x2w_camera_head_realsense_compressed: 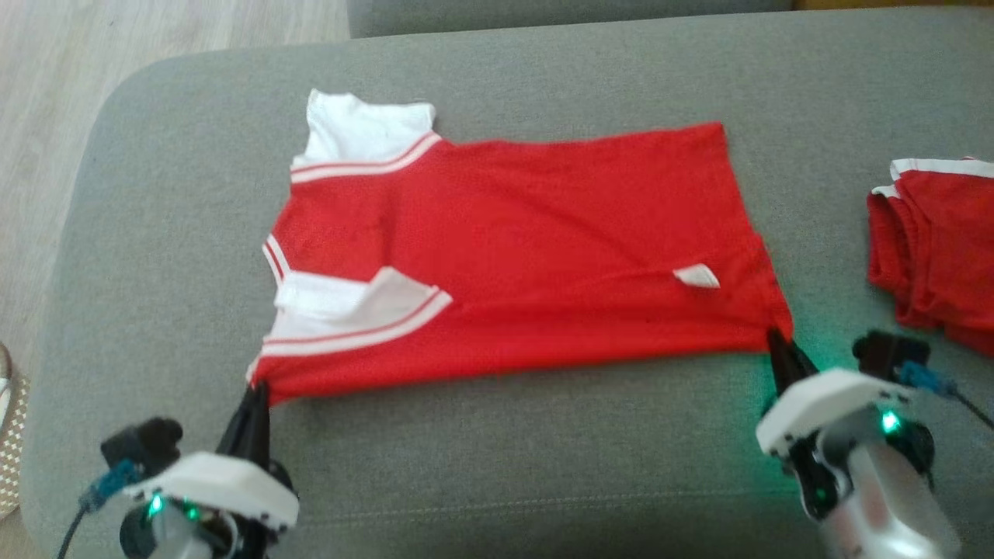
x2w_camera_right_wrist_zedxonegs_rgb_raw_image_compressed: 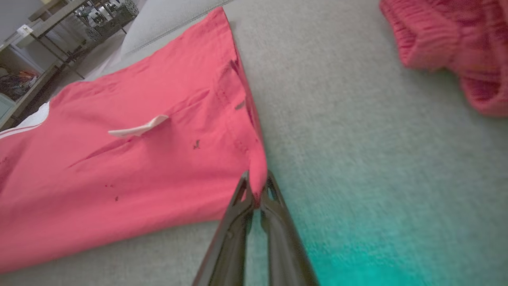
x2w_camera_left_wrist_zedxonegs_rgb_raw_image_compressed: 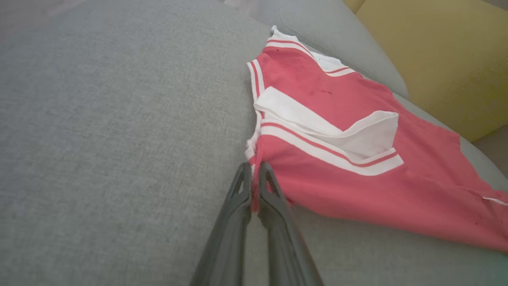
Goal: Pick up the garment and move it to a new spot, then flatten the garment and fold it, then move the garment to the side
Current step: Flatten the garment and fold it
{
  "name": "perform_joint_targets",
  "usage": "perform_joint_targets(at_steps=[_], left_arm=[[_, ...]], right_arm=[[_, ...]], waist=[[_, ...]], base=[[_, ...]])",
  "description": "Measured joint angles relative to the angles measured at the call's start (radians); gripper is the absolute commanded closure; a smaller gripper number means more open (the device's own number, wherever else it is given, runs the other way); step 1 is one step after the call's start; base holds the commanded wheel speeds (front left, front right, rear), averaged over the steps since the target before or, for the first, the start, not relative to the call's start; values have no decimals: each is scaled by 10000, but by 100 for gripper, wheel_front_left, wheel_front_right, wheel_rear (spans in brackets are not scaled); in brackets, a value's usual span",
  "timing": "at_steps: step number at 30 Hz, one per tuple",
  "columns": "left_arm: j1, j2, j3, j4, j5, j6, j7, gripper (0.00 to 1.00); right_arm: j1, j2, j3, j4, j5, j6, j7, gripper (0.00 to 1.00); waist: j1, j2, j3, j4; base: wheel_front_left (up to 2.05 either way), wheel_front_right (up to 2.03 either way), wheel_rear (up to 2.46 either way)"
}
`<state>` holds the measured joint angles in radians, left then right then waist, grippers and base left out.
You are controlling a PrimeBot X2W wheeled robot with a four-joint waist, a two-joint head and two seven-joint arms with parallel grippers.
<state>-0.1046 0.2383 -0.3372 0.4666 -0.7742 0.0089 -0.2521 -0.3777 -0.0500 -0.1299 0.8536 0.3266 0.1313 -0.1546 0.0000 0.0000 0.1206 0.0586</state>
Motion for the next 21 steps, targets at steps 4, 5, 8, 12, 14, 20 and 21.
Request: perform_joint_targets(at_steps=[4,5,8,12,14,20,21], left_arm=[[826,157,-29,-759,-12,140,230,100],[1010,190,-29,-913,-21,199,307,100],[1310,251,-19,-1154,-44,336,399,100],[1455,313,-46,-1300,-94,456,593,100],[1422,311,-90,-1310,-105,587,788,3],[1427,487,-40,-1486,-84,1235,1122,0],[1427,608,6,-1630,-35,1323,1160,0]], right_arm=[[1279,42,-391,-1427,-184,0,706,100],[1644,52,-416,-1862,-190,0,928,100],[2321,88,-424,-2667,-86,0,1406,100],[3209,119,-428,-3900,151,0,1996,7],[3405,136,-548,-4362,38,0,2167,0],[3564,127,-1020,-5956,-391,-2,2483,0],[3565,127,-1016,-6243,-447,-2,2535,0]], waist=[[0,0,-80,7],[0,0,-79,9],[0,0,-52,-4],[0,0,33,-24],[0,0,57,-33],[0,0,163,-231],[0,0,192,-285]], base=[[0,0,0],[0,0,0],[0,0,0],[0,0,0],[0,0,0],[0,0,0],[0,0,0]])
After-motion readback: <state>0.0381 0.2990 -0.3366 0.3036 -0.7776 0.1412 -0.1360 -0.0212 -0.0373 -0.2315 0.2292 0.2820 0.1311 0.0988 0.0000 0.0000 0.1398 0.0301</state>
